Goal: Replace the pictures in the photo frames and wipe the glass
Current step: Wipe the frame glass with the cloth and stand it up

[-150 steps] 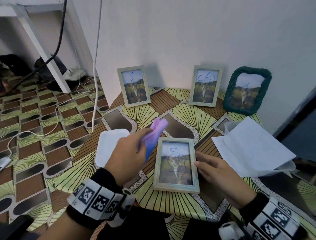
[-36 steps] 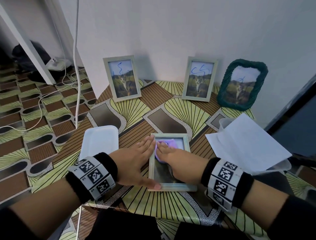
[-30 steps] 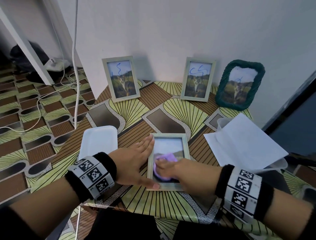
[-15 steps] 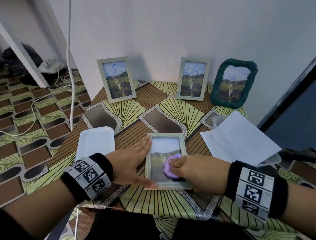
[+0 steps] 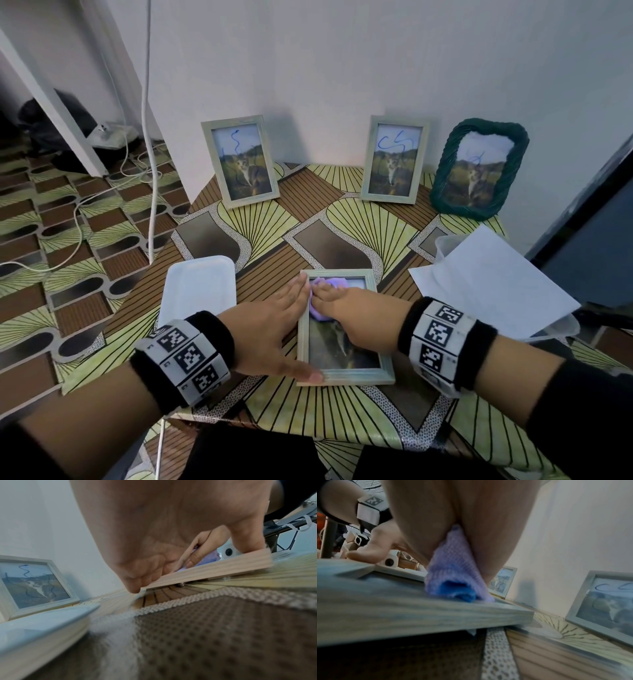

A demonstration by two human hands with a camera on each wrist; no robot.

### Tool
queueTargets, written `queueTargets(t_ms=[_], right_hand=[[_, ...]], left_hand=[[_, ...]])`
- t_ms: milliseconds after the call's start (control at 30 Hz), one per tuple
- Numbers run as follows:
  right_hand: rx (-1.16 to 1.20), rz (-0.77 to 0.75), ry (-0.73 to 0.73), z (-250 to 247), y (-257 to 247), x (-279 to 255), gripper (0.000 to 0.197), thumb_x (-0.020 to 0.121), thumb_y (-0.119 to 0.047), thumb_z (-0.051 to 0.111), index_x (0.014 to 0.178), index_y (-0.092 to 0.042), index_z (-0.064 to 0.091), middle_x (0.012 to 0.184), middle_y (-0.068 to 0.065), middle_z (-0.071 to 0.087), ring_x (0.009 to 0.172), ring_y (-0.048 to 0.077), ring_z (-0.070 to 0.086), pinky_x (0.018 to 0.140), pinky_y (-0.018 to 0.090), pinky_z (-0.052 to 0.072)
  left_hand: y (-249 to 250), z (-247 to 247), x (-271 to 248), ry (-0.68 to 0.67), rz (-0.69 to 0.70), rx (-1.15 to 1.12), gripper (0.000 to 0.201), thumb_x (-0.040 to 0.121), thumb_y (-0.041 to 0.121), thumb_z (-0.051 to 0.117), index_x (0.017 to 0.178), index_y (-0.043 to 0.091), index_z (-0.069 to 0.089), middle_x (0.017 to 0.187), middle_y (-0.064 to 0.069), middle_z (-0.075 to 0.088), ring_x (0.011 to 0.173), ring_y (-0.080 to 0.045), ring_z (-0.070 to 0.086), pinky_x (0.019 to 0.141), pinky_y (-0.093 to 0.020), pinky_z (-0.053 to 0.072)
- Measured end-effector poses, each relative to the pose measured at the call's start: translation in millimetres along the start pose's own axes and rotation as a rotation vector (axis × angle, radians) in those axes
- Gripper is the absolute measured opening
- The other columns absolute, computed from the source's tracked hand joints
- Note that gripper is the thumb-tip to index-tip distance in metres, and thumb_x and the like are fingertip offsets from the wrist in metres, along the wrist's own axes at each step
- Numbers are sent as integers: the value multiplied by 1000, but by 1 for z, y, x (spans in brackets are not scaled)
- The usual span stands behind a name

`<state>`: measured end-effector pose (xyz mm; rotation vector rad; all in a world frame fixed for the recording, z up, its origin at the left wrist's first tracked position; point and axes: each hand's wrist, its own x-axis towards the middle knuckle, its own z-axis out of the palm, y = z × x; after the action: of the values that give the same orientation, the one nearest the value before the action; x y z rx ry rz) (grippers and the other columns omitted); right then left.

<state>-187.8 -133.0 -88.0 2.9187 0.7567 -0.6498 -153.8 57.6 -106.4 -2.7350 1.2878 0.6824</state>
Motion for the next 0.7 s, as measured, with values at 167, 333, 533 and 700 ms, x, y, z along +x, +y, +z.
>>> queueTargets(t_ms=[167, 333, 533, 700], right_hand=[[109, -103, 56, 7, -5, -24, 68, 98, -3, 49, 157, -13, 16, 165, 7, 3, 152, 16, 5, 122, 28, 7], [223, -203, 68, 16, -15, -58, 73, 88, 8, 51, 152, -24, 35, 162, -5, 25, 146, 13, 29, 123, 28, 17], [159, -235, 87, 12, -13, -77, 72, 80, 7, 55, 145, -20, 44, 151, -5, 42, 135, 14, 42, 113, 22, 28], [-76, -183, 64, 24, -3, -73, 52, 79, -12, 68, 128, -22, 52, 136, -4, 51, 125, 16, 50, 105, 31, 42]], left_hand=[[-1, 0, -1, 20, 4, 28, 135, 58, 100, 33, 148, 20, -30, 152, 9, -41, 145, -4, -23, 121, -29, 11], [-4, 1, 0, 9, 5, 30, 136, 55, 103, 29, 144, 22, -35, 150, 11, -43, 145, -3, -23, 121, -30, 11], [-5, 1, 1, 0, 2, 10, 138, 53, 104, 30, 143, 24, -37, 150, 11, -43, 144, -2, -24, 121, -29, 7], [-4, 1, 0, 4, 6, -11, 138, 55, 103, 34, 144, 25, -37, 150, 12, -43, 143, 0, -27, 119, -25, 3]])
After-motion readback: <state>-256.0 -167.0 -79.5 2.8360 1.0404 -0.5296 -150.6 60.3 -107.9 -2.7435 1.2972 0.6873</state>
